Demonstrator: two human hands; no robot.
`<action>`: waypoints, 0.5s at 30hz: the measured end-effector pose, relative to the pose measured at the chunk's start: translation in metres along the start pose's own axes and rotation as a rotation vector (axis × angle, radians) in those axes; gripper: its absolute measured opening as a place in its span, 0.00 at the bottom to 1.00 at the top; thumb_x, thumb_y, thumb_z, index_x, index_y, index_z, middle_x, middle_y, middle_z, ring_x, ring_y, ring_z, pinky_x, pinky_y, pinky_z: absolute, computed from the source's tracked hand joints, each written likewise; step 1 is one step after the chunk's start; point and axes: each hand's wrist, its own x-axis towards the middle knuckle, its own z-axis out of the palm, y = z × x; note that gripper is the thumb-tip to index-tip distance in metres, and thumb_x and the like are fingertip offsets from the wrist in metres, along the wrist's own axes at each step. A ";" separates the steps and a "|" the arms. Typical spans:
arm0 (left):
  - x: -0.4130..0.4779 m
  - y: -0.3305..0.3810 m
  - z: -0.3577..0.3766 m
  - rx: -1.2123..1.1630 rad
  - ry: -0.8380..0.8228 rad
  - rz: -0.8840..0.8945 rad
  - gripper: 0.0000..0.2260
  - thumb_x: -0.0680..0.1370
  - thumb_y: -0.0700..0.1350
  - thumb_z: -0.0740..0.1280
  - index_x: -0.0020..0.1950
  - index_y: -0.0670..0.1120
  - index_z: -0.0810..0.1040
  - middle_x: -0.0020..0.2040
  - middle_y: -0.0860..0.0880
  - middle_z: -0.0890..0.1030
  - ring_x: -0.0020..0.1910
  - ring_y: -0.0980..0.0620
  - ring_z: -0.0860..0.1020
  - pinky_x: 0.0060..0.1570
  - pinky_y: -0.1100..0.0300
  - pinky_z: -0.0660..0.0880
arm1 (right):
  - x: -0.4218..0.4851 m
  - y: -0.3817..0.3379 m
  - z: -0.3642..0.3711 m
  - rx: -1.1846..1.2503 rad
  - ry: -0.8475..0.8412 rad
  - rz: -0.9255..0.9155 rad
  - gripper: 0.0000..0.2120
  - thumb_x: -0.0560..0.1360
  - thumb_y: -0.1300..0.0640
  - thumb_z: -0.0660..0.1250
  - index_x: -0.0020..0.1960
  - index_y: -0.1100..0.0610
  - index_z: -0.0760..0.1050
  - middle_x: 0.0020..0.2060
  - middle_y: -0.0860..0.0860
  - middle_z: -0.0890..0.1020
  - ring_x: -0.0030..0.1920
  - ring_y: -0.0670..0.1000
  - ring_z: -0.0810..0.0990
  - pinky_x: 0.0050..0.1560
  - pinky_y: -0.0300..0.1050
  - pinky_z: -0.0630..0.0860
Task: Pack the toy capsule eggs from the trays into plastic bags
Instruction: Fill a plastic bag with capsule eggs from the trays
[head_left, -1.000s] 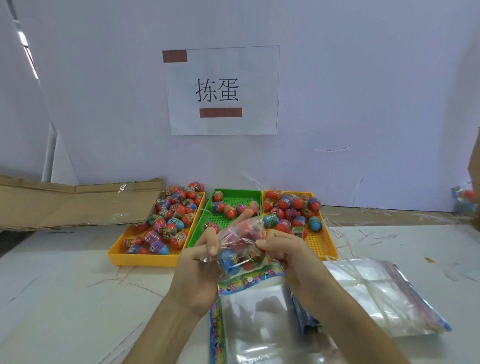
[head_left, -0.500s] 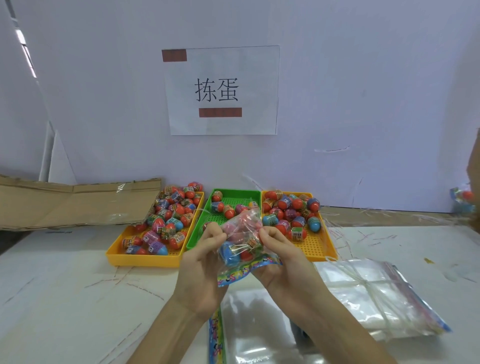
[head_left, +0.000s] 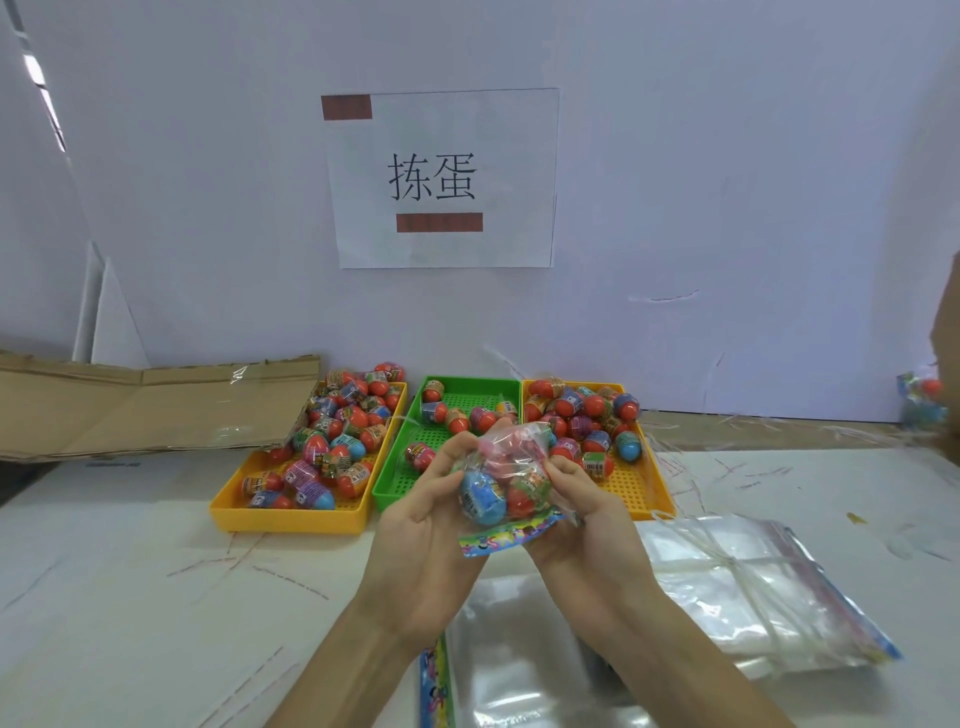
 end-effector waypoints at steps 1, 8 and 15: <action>0.000 -0.001 0.000 0.006 -0.001 -0.007 0.14 0.77 0.40 0.62 0.57 0.45 0.86 0.67 0.39 0.80 0.60 0.42 0.83 0.51 0.50 0.83 | 0.001 0.000 -0.001 -0.004 0.018 -0.011 0.08 0.78 0.66 0.63 0.56 0.60 0.73 0.40 0.57 0.82 0.39 0.54 0.79 0.43 0.48 0.75; 0.000 0.000 -0.001 0.088 -0.041 0.022 0.21 0.78 0.38 0.61 0.68 0.50 0.81 0.68 0.39 0.79 0.66 0.39 0.79 0.57 0.46 0.81 | 0.002 0.002 -0.001 -0.113 0.051 -0.097 0.10 0.79 0.68 0.61 0.44 0.55 0.73 0.40 0.55 0.80 0.36 0.51 0.80 0.35 0.43 0.76; 0.000 0.002 -0.002 0.263 0.061 0.125 0.28 0.72 0.37 0.65 0.73 0.50 0.73 0.62 0.46 0.84 0.58 0.46 0.84 0.46 0.56 0.83 | 0.003 -0.001 -0.004 -0.737 0.227 -0.405 0.12 0.78 0.68 0.65 0.45 0.52 0.79 0.42 0.45 0.82 0.46 0.48 0.79 0.42 0.36 0.74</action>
